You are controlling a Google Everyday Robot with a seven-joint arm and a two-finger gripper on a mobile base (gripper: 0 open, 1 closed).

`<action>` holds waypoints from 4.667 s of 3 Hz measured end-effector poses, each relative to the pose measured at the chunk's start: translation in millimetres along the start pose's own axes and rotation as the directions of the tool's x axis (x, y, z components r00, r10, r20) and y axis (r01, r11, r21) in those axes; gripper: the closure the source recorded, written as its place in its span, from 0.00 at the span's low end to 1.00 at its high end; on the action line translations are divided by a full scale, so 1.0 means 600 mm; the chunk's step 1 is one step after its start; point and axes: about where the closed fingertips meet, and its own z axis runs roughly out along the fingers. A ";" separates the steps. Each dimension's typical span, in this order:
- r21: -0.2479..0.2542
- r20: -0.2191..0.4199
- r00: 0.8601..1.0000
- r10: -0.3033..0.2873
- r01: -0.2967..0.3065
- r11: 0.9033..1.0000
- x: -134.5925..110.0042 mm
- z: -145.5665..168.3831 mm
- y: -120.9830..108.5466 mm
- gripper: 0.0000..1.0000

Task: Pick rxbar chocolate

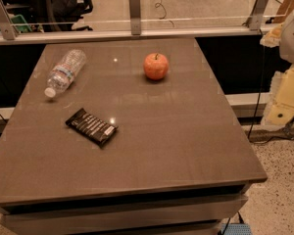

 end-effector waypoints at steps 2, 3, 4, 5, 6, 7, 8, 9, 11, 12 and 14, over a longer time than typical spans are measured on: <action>-0.009 0.043 0.999 0.009 -0.009 1.000 -0.013 0.014 0.008 0.00; -0.078 0.169 0.986 0.000 0.013 0.997 -0.085 0.066 0.037 0.00; -0.149 0.331 0.944 -0.005 0.057 0.987 -0.179 0.114 0.078 0.00; -0.189 0.487 0.873 0.015 0.089 0.978 -0.255 0.154 0.114 0.00; -0.210 0.609 0.792 0.045 0.106 0.972 -0.316 0.190 0.141 0.00; -0.209 0.693 0.719 0.063 0.116 0.971 -0.371 0.222 0.154 0.00; -0.190 0.729 0.683 0.045 0.139 0.972 -0.426 0.246 0.169 0.00; -0.188 0.743 0.668 0.041 0.150 0.971 -0.468 0.275 0.180 0.00; -0.214 0.735 0.675 0.064 0.141 0.967 -0.511 0.319 0.207 0.17; -0.214 0.727 0.683 0.069 0.129 0.968 -0.512 0.326 0.205 0.40; -0.190 0.706 0.706 0.056 0.113 0.975 -0.490 0.316 0.178 0.86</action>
Offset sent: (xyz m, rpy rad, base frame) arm -0.0004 0.0258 -0.0259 0.1277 0.0165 0.0116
